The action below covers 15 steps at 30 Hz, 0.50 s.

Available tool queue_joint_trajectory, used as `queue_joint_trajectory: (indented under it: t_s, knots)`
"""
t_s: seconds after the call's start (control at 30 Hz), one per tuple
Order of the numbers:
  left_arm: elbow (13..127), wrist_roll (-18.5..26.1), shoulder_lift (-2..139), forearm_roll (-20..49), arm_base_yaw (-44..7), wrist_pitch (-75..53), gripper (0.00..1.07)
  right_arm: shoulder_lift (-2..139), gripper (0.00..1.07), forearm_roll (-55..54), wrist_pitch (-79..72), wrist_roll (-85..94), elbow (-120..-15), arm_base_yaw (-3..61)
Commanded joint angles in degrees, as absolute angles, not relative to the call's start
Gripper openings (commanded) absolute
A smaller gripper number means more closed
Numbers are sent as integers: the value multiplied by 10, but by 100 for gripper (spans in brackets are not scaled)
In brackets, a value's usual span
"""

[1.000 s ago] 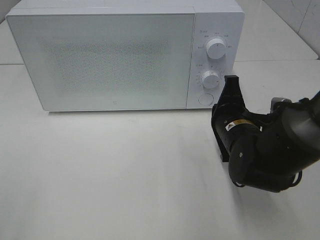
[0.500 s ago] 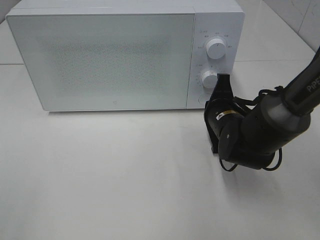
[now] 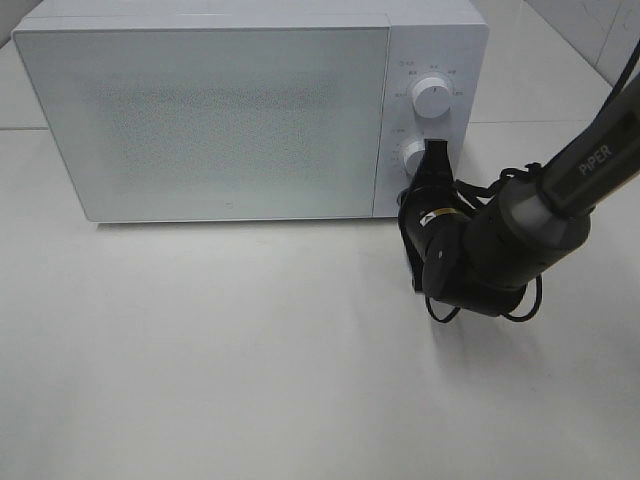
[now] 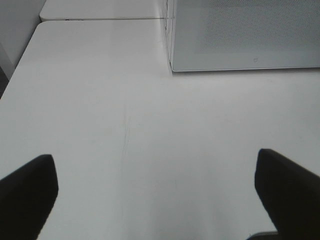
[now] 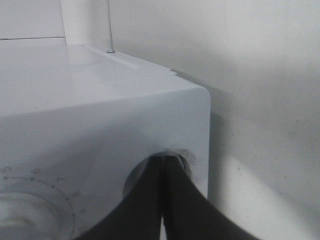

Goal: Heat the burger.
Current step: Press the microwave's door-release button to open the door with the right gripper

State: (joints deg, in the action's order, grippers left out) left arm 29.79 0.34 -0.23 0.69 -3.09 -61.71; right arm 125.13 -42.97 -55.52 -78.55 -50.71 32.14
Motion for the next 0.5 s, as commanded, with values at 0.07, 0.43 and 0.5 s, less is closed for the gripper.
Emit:
queue_joint_trajectory:
  t_s: [0.07,0.43,0.5]
  knots:
    - [296,3,-11,8,-30,-613,100,1263,0,-415,-586,-786,-531,310]
    - [296,3,-11,8,-30,-613,100,1265,0,-415,-653,-773,-578,310]
    - [296,3,-11,8,-30,-613,100,1269,0,-422,-672,-761,-594,310]
